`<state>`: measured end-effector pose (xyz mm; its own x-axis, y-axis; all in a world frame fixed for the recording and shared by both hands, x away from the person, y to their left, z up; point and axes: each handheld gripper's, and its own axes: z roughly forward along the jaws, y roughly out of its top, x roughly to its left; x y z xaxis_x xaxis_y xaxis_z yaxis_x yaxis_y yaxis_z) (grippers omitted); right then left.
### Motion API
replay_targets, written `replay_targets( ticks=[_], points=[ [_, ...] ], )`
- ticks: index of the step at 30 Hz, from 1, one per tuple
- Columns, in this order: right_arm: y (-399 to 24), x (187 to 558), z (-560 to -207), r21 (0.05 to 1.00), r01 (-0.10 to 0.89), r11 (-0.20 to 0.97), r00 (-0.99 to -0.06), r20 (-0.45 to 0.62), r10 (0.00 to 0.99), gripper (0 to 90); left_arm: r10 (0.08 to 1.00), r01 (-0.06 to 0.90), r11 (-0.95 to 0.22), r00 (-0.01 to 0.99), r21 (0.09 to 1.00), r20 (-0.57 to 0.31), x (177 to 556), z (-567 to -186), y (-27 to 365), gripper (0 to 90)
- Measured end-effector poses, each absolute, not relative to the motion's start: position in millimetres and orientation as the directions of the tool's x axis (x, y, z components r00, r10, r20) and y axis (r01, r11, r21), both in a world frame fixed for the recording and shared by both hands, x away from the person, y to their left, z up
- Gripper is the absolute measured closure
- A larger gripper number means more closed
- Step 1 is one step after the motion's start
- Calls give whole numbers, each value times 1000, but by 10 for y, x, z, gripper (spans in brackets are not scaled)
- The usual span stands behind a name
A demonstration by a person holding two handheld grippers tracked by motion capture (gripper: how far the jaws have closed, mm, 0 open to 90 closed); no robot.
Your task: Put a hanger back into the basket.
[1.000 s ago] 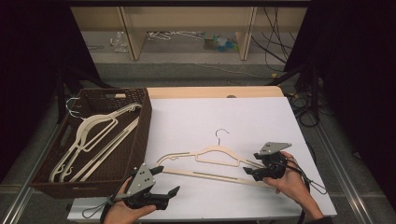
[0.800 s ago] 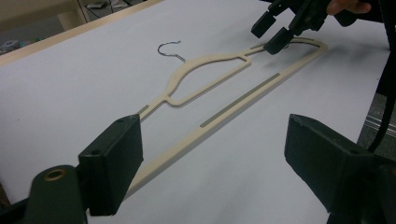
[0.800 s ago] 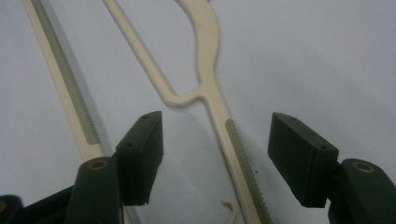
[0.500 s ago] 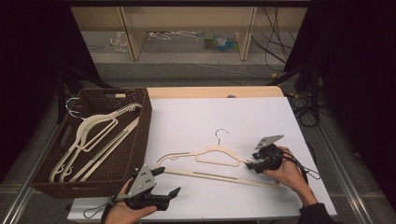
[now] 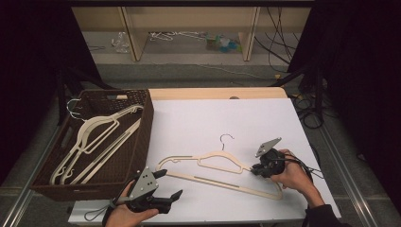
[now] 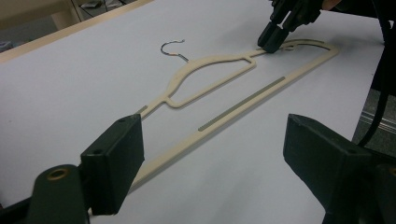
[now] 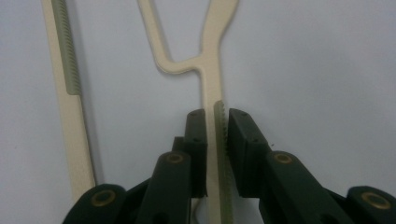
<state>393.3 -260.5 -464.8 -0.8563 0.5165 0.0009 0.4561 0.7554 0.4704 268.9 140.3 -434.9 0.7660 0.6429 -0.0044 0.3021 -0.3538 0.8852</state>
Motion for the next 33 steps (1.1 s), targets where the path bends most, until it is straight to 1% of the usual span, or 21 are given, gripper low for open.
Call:
replay_targets(
  ticks=[5,8,12,14,17,20,24,25,33],
  points=[
    [-2594,3940,-4657,471,457,754,-859,14,512,728,637,301,-359,771,883,-4,2692,-4360,1391,204],
    [-2580,3935,-4661,469,450,760,-862,6,507,724,631,302,-361,776,882,-7,2695,-4370,1378,204],
    [-2571,3932,-4658,462,447,766,-864,-1,504,747,631,304,-372,776,877,-2,2692,-4374,1368,205],
    [-2553,3932,-4650,456,433,778,-872,-10,490,794,625,302,-372,781,878,-4,2695,-4382,1360,205],
    [-2524,3919,-4634,443,420,792,-876,-30,482,795,624,304,-369,781,878,-8,2716,-4384,1338,206],
    [-2533,3918,-4622,439,422,794,-877,-23,479,796,626,306,-380,780,873,-1,2765,-4394,1303,207],
    [-2543,3896,-4588,439,418,796,-879,-26,476,796,636,316,-365,772,876,-14,2897,-4399,1233,213],
    [-2544,3888,-4574,437,416,798,-880,-28,474,796,647,339,-357,762,870,-32,2934,-4408,1195,215],
    [-2564,3788,-4416,444,389,807,-886,-62,460,796,636,365,-414,772,834,-22,3379,-4490,814,230]
  ],
)
